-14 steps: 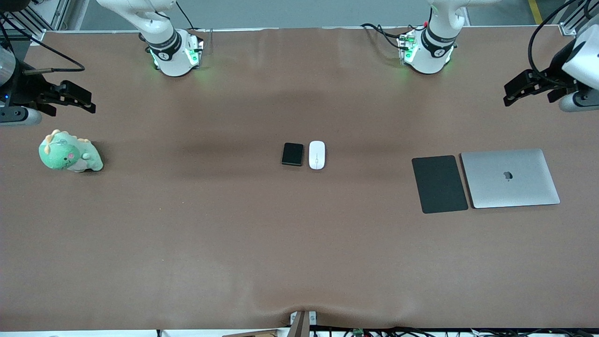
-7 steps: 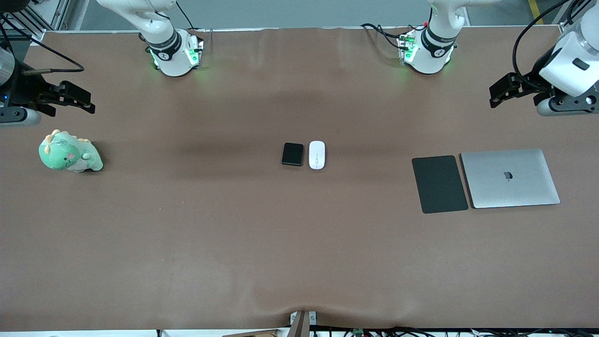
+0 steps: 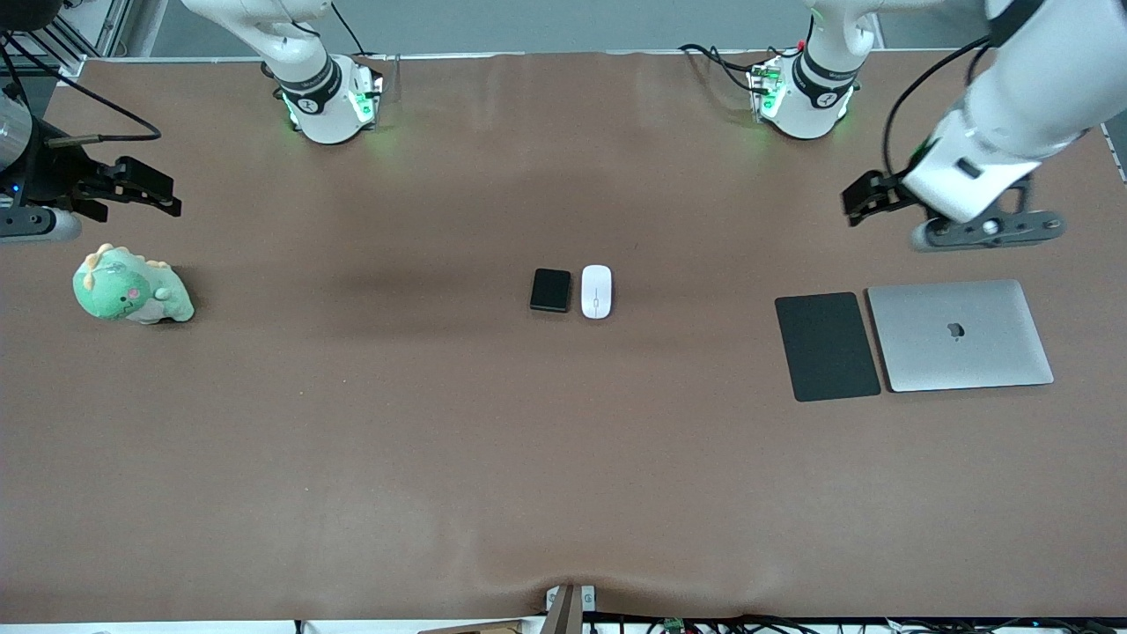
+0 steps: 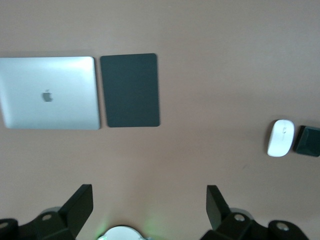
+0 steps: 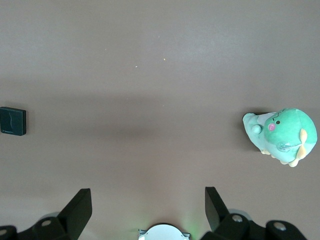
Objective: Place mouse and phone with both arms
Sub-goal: 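Reach the left gripper toward the white mouse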
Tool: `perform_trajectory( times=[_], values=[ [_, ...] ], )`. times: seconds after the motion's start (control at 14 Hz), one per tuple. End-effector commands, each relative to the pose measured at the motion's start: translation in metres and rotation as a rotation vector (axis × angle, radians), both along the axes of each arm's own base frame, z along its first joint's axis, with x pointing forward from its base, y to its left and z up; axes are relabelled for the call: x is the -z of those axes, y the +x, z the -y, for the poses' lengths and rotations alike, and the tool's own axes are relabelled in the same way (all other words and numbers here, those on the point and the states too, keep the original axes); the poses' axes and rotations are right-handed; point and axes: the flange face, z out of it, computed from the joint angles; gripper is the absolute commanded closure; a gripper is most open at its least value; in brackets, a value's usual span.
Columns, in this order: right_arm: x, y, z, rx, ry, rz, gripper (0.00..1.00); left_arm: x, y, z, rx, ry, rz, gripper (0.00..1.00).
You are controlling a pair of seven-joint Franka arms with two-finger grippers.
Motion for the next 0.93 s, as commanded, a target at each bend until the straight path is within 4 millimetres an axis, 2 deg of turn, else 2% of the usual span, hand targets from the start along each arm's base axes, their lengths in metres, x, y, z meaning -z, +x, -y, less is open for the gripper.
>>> perform_trajectory(
  times=[0.0,0.21,0.36,0.57,0.71,0.79,0.86],
  values=[
    [0.003,0.002,0.004,-0.010,0.001,-0.004,0.00,0.039,-0.009,0.036,-0.058,0.016,0.028,0.00],
    [0.004,0.003,0.004,-0.001,0.008,-0.004,0.00,0.089,-0.012,0.072,-0.016,-0.012,0.061,0.00],
    [0.012,0.008,0.003,0.003,0.015,-0.017,0.00,0.125,-0.009,0.100,-0.012,-0.010,0.039,0.00],
    [0.017,0.012,-0.003,-0.007,0.017,-0.017,0.00,0.174,-0.011,0.154,-0.075,0.014,0.070,0.00],
    [0.027,0.018,-0.010,-0.019,0.018,-0.031,0.00,0.200,-0.005,0.181,-0.106,-0.039,0.080,0.00],
    [0.034,0.022,-0.017,-0.031,0.019,-0.036,0.00,0.215,-0.011,0.202,-0.112,-0.047,0.070,0.00],
    [0.039,0.027,-0.022,-0.040,0.020,-0.027,0.00,0.230,-0.011,0.212,-0.121,-0.033,0.062,0.00]
  ],
)
